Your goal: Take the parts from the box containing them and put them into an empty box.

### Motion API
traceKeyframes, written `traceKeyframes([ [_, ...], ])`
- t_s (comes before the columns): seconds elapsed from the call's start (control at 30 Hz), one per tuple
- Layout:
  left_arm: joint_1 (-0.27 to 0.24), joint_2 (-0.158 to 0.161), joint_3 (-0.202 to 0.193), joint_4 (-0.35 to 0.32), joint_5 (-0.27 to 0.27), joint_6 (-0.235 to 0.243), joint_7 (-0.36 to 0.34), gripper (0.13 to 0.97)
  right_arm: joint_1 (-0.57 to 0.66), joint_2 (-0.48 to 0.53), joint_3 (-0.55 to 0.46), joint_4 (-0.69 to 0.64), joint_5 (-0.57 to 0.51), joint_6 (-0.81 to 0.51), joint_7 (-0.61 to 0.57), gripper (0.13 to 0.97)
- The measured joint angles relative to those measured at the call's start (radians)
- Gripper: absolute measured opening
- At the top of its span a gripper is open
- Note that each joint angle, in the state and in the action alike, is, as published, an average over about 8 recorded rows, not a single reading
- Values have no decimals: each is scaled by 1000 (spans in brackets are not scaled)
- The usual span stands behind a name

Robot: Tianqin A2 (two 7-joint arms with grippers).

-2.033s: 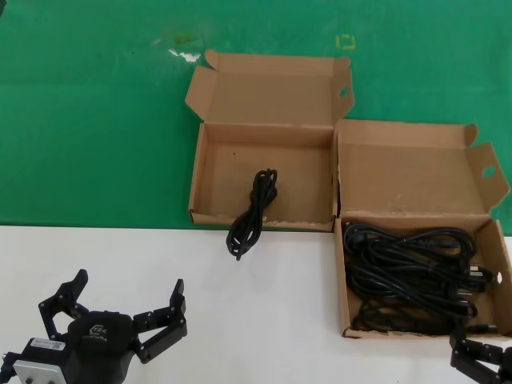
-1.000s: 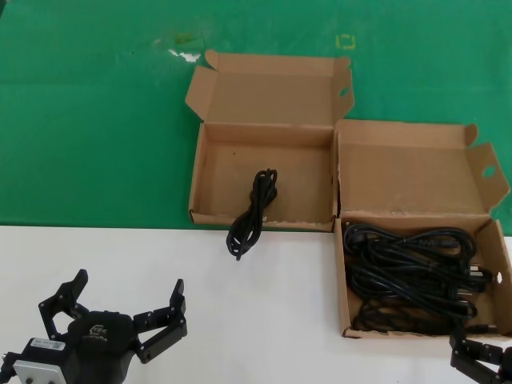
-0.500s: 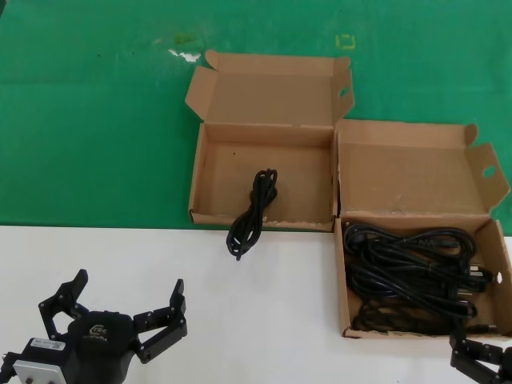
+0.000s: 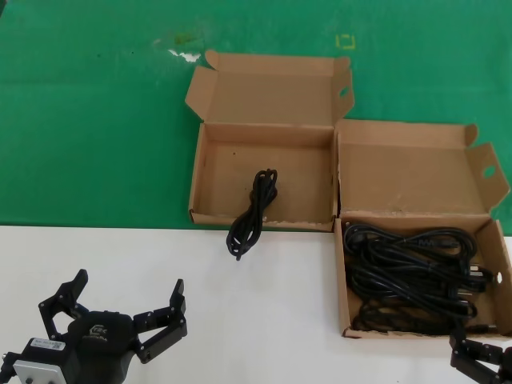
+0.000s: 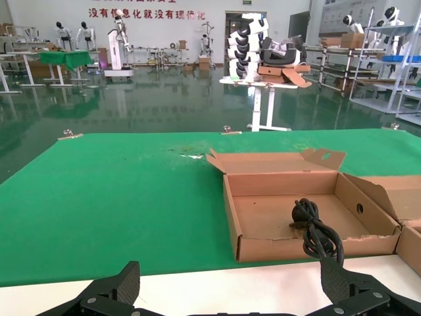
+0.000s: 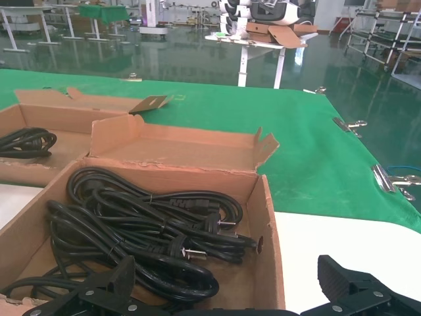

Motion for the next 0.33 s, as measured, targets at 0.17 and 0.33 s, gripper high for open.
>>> traceKeyframes([
  [0.17,0,0,0,0,0,0,0,966,0,0,0,0,0,0,0,966],
  [0.33,0,0,0,0,0,0,0,966,0,0,0,0,0,0,0,966],
])
